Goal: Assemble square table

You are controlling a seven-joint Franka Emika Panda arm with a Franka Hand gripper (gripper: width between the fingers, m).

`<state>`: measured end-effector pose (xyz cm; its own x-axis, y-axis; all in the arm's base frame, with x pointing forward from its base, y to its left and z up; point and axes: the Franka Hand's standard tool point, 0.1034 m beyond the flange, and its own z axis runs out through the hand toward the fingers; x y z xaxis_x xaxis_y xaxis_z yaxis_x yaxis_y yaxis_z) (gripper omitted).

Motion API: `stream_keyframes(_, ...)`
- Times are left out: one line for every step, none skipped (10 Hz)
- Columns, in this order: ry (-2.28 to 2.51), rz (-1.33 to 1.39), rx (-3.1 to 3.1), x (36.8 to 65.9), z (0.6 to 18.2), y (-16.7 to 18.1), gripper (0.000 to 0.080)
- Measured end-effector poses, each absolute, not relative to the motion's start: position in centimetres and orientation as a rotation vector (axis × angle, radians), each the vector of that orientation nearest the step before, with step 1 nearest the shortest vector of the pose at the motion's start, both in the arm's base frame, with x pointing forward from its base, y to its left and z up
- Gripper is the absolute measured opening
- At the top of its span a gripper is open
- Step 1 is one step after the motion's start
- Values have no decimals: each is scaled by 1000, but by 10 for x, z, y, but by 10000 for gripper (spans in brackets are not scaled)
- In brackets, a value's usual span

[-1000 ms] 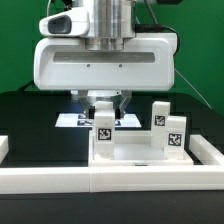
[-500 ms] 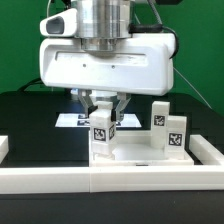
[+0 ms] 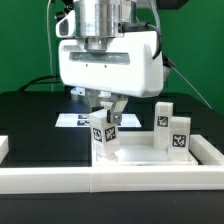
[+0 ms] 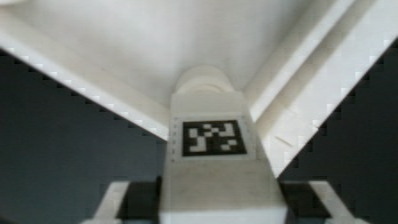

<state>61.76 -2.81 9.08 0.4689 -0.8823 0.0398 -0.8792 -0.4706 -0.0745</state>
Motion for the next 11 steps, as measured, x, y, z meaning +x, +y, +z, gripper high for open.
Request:
stream_keyframes(1757,-107,-2544,618,91,-25,291)
stream_keyframes(1806,-103,-2508,618,90,-25,291)
stream_keyframes(1915,-100,-2422,619,90,-24,291)
stream_keyframes(1996,-98,-2352,619,90,-22,291)
stream_keyframes(2066,-95,-2289,619,90,-20,291)
stream_keyframes(2125,-94,-2230,619,90,-18,291)
stream_keyframes(2208,-89,-2143,620,90,-16,291)
stream_keyframes(2284,-82,-2055,620,90,-13,291)
stream_keyframes(2347,-74,-1974,620,90,-9,291)
stream_keyframes(2425,-63,-1866,620,90,-5,291)
stream_keyframes(2469,-56,-1801,620,89,-2,291)
